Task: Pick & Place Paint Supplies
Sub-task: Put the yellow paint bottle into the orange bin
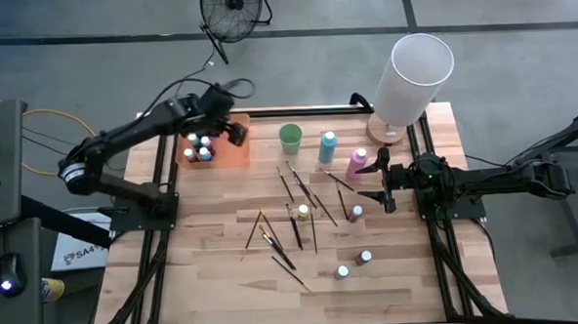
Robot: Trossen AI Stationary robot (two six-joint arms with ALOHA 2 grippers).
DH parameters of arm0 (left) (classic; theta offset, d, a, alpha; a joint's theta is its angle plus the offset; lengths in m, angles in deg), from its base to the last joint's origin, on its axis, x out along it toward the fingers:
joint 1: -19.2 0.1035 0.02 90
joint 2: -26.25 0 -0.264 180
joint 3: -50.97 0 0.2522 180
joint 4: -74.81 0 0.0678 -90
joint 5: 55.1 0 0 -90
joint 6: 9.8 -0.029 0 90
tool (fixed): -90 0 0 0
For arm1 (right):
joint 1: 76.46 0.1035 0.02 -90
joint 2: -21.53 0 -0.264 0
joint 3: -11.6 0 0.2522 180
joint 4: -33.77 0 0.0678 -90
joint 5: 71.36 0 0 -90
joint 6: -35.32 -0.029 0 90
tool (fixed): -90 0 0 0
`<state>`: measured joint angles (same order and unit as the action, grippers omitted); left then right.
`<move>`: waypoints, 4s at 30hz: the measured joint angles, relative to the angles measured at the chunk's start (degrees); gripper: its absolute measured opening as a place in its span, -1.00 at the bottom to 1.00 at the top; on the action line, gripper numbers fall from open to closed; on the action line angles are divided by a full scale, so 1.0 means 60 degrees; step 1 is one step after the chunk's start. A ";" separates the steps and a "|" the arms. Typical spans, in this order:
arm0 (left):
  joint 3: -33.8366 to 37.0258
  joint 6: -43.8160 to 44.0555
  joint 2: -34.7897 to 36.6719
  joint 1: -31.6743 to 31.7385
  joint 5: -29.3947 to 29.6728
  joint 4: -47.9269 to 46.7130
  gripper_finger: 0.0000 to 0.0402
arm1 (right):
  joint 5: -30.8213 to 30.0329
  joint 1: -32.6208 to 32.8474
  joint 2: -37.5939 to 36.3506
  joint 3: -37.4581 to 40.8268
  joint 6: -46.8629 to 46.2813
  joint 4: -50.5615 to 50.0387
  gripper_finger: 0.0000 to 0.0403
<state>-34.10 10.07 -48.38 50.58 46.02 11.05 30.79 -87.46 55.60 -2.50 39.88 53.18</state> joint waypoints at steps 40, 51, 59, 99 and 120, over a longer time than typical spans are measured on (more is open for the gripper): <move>-0.3696 -0.4015 -0.5364 -0.5108 -0.2289 0.0364 0.44 | 0.0000 0.0003 0.0000 0.0000 0.0000 -0.0030 0.42; -0.6056 -0.3763 -0.6992 -0.5177 -0.2218 -0.1344 0.44 | 0.0000 -0.0001 0.0000 0.0000 -0.0002 -0.0050 0.42; -0.6117 -0.4798 -0.7110 -0.5625 -0.2256 -0.1345 0.44 | 0.0000 0.0000 0.0000 0.0000 0.0000 -0.0063 0.42; -0.6117 -0.5522 -0.7876 -0.5662 -0.1957 -0.1204 -0.43 | 0.0004 -0.0001 0.0000 0.0000 -0.0004 -0.0284 0.42; -0.6747 -0.3256 -0.6935 -0.4776 -0.1899 -0.2679 -0.43 | 0.0004 0.0002 0.0004 0.0000 0.0000 -0.0506 0.42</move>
<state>-74.58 -9.46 -90.00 21.92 34.63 -5.03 30.81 -87.45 55.62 -2.50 39.88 50.14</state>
